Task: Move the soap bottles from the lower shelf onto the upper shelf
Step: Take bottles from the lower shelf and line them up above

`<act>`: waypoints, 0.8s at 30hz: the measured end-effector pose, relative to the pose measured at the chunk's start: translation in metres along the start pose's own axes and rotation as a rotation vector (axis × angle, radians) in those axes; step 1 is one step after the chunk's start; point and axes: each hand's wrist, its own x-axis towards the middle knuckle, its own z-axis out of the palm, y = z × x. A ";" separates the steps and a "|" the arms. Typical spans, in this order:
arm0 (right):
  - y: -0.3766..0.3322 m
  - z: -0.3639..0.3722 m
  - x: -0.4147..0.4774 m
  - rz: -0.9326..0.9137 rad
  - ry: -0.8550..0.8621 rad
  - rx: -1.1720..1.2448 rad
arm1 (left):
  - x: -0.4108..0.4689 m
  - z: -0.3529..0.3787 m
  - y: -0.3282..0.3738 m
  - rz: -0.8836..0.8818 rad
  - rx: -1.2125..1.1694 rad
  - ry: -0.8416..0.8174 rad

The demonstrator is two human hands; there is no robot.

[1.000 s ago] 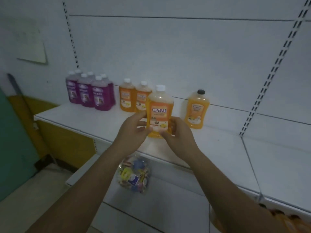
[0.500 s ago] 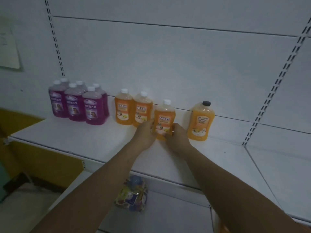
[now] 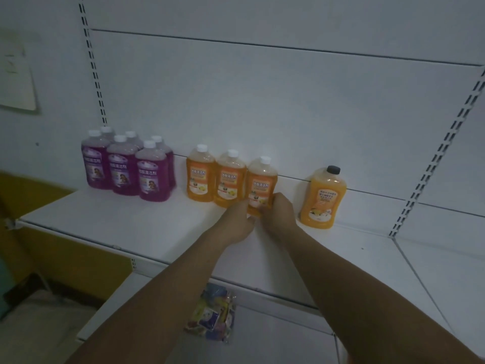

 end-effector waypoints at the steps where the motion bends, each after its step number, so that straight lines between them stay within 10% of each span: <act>1: -0.001 0.002 0.001 -0.001 0.012 -0.014 | 0.001 0.000 0.000 -0.007 0.007 -0.008; 13: -0.014 -0.031 -0.037 -0.023 -0.090 -0.095 | -0.018 -0.010 0.020 0.032 0.051 -0.029; 24: 0.034 -0.212 -0.194 -0.182 -0.004 -0.290 | -0.121 0.030 0.143 0.207 0.286 0.133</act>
